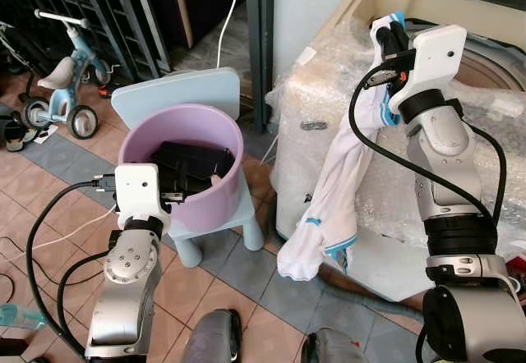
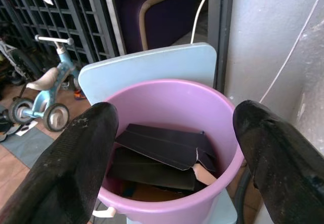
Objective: Clothes washing
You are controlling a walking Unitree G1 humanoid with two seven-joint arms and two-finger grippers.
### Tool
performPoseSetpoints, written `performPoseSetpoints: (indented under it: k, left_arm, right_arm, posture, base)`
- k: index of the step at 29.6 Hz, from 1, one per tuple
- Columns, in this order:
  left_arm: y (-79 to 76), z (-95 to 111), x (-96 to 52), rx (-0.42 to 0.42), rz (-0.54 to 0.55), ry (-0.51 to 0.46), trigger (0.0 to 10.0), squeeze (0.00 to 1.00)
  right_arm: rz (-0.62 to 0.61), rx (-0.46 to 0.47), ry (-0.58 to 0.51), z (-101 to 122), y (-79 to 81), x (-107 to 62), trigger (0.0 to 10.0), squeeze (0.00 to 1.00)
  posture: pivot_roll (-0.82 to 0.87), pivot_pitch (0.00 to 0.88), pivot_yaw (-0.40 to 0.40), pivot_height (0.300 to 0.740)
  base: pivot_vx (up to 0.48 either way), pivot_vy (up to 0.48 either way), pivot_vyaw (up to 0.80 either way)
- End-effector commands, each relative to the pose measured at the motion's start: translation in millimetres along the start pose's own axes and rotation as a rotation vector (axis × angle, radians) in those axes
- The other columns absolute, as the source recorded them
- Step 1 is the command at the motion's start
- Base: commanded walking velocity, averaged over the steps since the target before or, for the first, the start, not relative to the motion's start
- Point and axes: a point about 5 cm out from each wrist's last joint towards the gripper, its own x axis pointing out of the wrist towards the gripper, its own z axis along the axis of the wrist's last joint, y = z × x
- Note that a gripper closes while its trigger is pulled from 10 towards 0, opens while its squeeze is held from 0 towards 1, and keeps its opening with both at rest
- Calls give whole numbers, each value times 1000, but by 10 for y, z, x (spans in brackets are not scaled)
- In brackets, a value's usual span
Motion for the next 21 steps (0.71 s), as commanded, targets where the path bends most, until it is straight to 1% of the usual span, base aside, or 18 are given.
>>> performPoseSetpoints:
  k: [1, 3, 5, 6, 7, 8, 9, 10, 11, 12, 13, 14, 15, 18, 21]
  left_arm:
    - [0, 2, 14, -4, -6, -7, 10000, 0]
    - [-3, 8, 18, -8, -7, -11, 10000, 0]
    - [-24, 6, 21, -15, -5, -12, 10000, 0]
    - [-33, -4, 16, -18, -7, -10, 10000, 0]
    - [-37, -10, 15, -19, -9, -8, 10000, 0]
    - [-45, -19, 13, -21, -12, -6, 10000, 0]
    - [-45, -19, 13, -21, -12, -6, 10000, 0]
    - [-53, -26, 15, -22, -16, -7, 10000, 0]
    - [-53, -26, 15, -22, -16, -7, 10000, 0]
    - [-57, -28, 18, -26, -18, -8, 10000, 0]
    - [-57, -28, 18, -26, -18, -8, 10000, 0]
    - [-71, -30, 28, -34, -17, -13, 10000, 0]
    - [-77, -31, 31, -38, -14, -14, 10000, 0]
    - [-92, -35, 27, -47, -8, -16, 10000, 0]
    - [-106, -44, 16, -50, -9, -11, 10000, 0]
  right_arm:
    - [-24, -22, -90, 231, -52, 93, 10000, 0]
    - [-28, -20, -89, 245, -73, 119, 10000, 0]
    - [-30, -60, -112, 384, -253, 324, 10000, 0]
    - [-23, -76, -125, 456, -314, 410, 10000, 0]
    - [-20, -85, -132, 503, -345, 456, 10000, 0]
    - [-10, -113, -149, 604, -394, 542, 10000, 0]
    - [-10, -113, -149, 604, -394, 542, 10000, 0]
    - [0, -140, -169, 712, -433, 619, 10000, 0]
    - [0, -140, -169, 712, -433, 619, 10000, 0]
    - [12, -161, -182, 803, -454, 681, 10000, 0]
    - [12, -161, -182, 803, -454, 681, 10000, 0]
    - [23, -193, -207, 981, -491, 799, 10000, 0]
    - [28, -207, -215, 1048, -501, 843, 10000, 0]
    - [36, -220, -216, 1101, -512, 903, 10000, 0]
    - [15, -230, -197, 1097, -521, 932, 10000, 0]
  posture:
    - [-7, 79, 24, 740]
    - [-7, 79, 24, 740]
    - [-10, 78, 19, 740]
    - [-12, 77, 18, 740]
    - [-13, 77, 17, 740]
    - [-14, 76, 14, 740]
    - [-14, 76, 14, 740]
    - [-15, 75, 11, 740]
    - [-15, 75, 11, 740]
    - [-16, 74, 8, 740]
    - [-16, 74, 8, 740]
    - [-17, 72, -3, 740]
    - [-16, 71, -7, 740]
    - [-15, 71, -9, 740]
    - [-9, 73, -10, 740]
  base:
    - [259, 0, 0]
    - [270, 0, 0]
    - [424, 0, 0]
    - [435, 0, 0]
    - [435, 0, 0]
    - [439, 0, 0]
    - [439, 0, 0]
    - [465, 0, 0]
    - [465, 0, 0]
    - [480, 0, 0]
    - [480, 0, 0]
    - [480, 0, 0]
    - [480, 0, 0]
    - [480, 0, 0]
    - [467, 0, -692]
